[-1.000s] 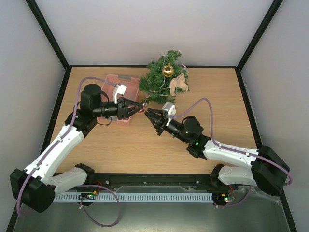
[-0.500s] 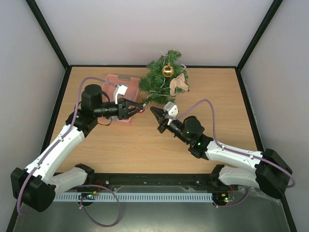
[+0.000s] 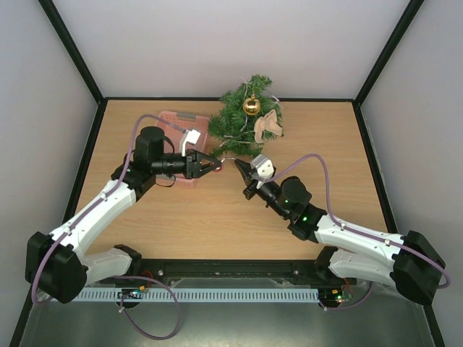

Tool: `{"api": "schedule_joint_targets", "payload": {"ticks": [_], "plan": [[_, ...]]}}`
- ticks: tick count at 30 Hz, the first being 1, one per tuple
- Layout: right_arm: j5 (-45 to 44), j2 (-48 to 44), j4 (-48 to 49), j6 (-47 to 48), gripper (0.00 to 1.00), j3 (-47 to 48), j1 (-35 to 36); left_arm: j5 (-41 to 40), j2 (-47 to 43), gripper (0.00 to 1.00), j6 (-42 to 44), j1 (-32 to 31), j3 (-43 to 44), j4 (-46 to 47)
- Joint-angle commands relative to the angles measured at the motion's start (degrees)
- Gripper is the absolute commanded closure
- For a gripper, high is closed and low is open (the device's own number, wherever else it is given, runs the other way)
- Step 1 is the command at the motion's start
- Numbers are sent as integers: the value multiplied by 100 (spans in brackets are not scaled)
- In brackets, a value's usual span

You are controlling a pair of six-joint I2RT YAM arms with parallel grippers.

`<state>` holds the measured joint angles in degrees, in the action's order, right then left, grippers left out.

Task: Decorate the small christmas tree
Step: Hang the decoration item on the Christmas tree.

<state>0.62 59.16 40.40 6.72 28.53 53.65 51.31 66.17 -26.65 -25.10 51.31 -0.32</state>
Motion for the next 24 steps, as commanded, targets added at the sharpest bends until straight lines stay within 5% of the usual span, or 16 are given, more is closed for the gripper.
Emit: {"api": "schedule_joint_targets", "payload": {"ticks": [1,24], "plan": [[-144,-106,-272,312,98,-67,30,54,164,66,-50,-124,-33,322],[-887,197,-33,1060,98,-213,-117,-495,925,67,275,-404,70,609]]}}
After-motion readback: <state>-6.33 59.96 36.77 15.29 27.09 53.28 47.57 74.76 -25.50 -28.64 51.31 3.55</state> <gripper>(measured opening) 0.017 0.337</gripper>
